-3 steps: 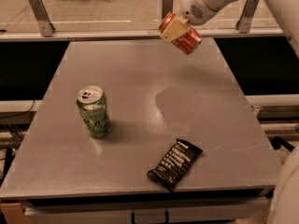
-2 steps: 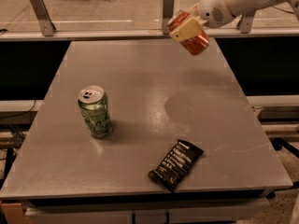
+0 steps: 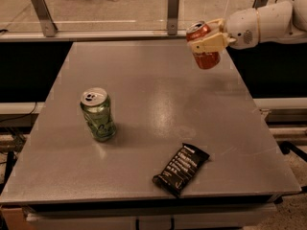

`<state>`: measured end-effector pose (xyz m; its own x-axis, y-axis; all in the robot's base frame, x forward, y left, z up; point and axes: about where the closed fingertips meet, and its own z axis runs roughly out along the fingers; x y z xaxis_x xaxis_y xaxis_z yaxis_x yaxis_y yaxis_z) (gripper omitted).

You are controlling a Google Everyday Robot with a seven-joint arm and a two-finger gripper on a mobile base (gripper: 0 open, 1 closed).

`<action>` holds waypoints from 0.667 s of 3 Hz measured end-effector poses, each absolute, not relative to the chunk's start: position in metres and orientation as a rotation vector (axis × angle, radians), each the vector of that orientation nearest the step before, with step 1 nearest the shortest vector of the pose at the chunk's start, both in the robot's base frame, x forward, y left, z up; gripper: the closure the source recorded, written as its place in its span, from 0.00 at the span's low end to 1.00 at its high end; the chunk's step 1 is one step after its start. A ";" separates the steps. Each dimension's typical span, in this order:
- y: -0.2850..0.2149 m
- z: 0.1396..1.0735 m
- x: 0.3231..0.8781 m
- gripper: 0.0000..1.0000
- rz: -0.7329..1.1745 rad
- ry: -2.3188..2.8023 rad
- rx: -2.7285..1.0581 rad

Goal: Place coke can upright

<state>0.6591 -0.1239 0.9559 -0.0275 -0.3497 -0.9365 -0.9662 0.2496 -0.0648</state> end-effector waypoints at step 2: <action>-0.118 0.935 0.636 1.00 1.065 1.380 -1.130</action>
Offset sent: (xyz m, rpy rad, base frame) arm -0.0387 0.0048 -0.0321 0.4311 0.0493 0.1263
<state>0.6359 -0.1177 0.9351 -0.0460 -0.0886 -0.9950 -0.9849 0.1705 0.0303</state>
